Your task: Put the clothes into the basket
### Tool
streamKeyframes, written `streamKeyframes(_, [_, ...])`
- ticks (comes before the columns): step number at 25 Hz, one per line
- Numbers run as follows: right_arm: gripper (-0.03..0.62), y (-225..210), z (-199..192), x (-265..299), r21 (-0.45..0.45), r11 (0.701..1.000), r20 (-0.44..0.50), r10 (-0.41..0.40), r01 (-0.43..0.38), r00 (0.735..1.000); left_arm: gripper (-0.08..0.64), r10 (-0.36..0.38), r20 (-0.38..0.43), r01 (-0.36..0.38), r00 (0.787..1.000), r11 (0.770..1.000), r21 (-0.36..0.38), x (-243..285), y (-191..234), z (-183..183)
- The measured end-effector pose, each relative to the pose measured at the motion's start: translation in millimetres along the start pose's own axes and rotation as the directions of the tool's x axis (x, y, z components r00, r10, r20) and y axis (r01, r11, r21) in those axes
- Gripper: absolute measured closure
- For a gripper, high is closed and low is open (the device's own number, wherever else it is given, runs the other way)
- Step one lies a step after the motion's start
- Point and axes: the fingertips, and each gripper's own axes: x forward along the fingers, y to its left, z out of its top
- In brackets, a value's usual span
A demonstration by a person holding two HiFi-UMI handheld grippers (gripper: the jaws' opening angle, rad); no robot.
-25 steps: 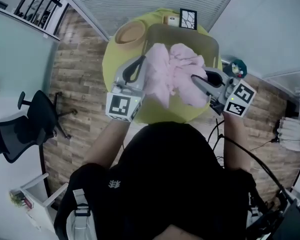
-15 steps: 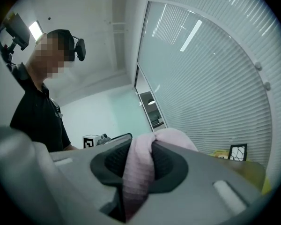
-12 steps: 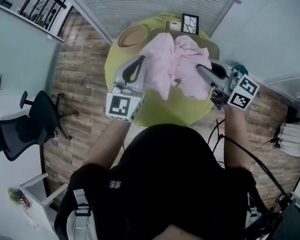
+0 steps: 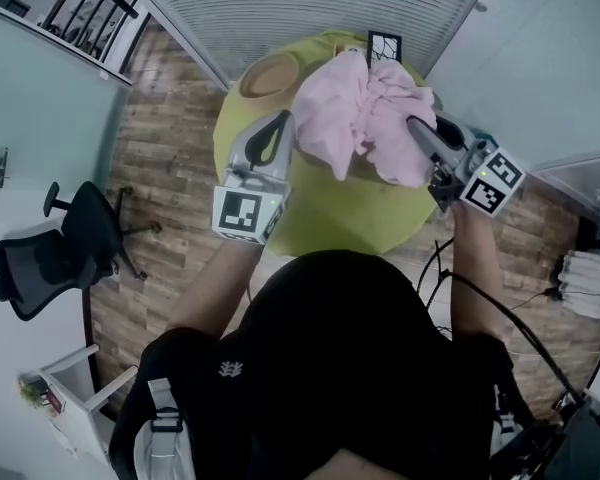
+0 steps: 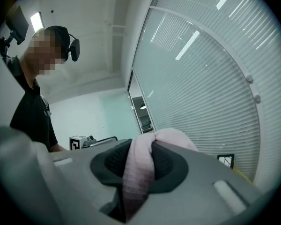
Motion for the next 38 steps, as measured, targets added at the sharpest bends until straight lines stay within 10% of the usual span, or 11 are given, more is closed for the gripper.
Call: streamKeyframes(38, [0.499,-74,-63,16,0.086,0.994,-0.079,-0.060,0.067,0.995,0.555,-0.035,-0.117,0.030,0.993,0.998,-0.049,31,5,-70])
